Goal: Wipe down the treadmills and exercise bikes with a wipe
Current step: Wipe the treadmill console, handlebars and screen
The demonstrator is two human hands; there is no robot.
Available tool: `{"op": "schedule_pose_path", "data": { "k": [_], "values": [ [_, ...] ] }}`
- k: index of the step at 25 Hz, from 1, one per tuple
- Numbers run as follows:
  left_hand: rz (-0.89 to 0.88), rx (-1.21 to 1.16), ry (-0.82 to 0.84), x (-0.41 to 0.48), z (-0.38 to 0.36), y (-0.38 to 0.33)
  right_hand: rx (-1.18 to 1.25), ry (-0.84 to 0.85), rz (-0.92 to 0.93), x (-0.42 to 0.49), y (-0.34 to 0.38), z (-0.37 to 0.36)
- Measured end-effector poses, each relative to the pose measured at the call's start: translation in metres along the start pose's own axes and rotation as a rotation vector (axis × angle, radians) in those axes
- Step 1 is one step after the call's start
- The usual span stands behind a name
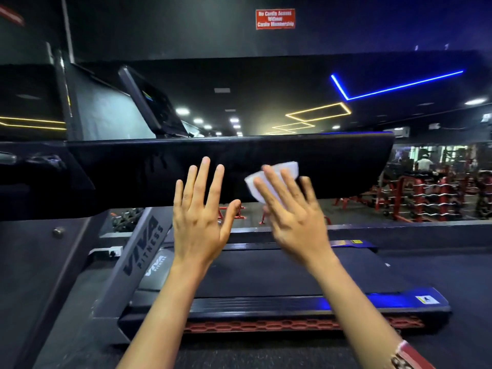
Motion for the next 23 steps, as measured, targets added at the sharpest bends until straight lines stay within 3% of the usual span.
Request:
{"op": "schedule_pose_path", "data": {
  "k": [1, 4, 5, 6, 8, 10, 12, 15, 16, 19, 20, 23],
  "values": [
    [0.006, -0.001, 0.001, -0.003, 0.002, 0.005, -0.042, -0.015, -0.056, -0.01, -0.012, 0.003],
    [0.021, 0.002, 0.0, -0.01, 0.004, 0.015, 0.017, -0.145, -0.524, 0.013, -0.021, 0.004],
    [0.023, 0.001, -0.003, -0.011, 0.005, 0.017, 0.066, -0.166, -0.576, 0.031, -0.008, 0.001],
    [0.022, 0.001, -0.007, -0.012, 0.005, 0.018, 0.094, -0.152, -0.513, 0.045, 0.01, -0.002],
    [0.022, 0.0, -0.012, -0.016, 0.006, 0.018, 0.08, -0.071, -0.168, 0.039, 0.034, -0.011],
    [0.032, -0.011, -0.009, -0.019, 0.006, 0.018, -0.003, 0.004, 0.057, 0.005, 0.02, -0.008],
    [0.044, -0.021, 0.0, -0.02, 0.004, 0.015, -0.071, -0.015, -0.063, -0.014, -0.011, 0.002],
    [0.054, -0.048, 0.003, -0.018, -0.002, 0.001, 0.064, -0.132, -0.542, 0.021, -0.032, 0.01],
    [0.054, -0.061, 0.0, -0.015, -0.004, -0.006, 0.108, -0.133, -0.517, 0.035, -0.026, 0.01],
    [0.045, -0.095, -0.003, -0.01, -0.013, -0.032, 0.081, -0.007, -0.13, 0.017, -0.009, 0.007],
    [0.037, -0.11, 0.001, -0.009, -0.016, -0.04, 0.046, 0.022, -0.111, -0.002, -0.017, 0.009],
    [-0.011, -0.112, 0.004, -0.007, -0.024, -0.058, -0.057, -0.006, -0.306, -0.026, -0.064, 0.024]
  ]
}}
Point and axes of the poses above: each hand's wrist, its own x-axis towards the middle knuckle, its own z-axis out of the back of the hand, y = z × x, the point moved 2 cm from there along x, towards the middle knuckle, and after that the axes turned 8 degrees about z, right-handed, at the moved point
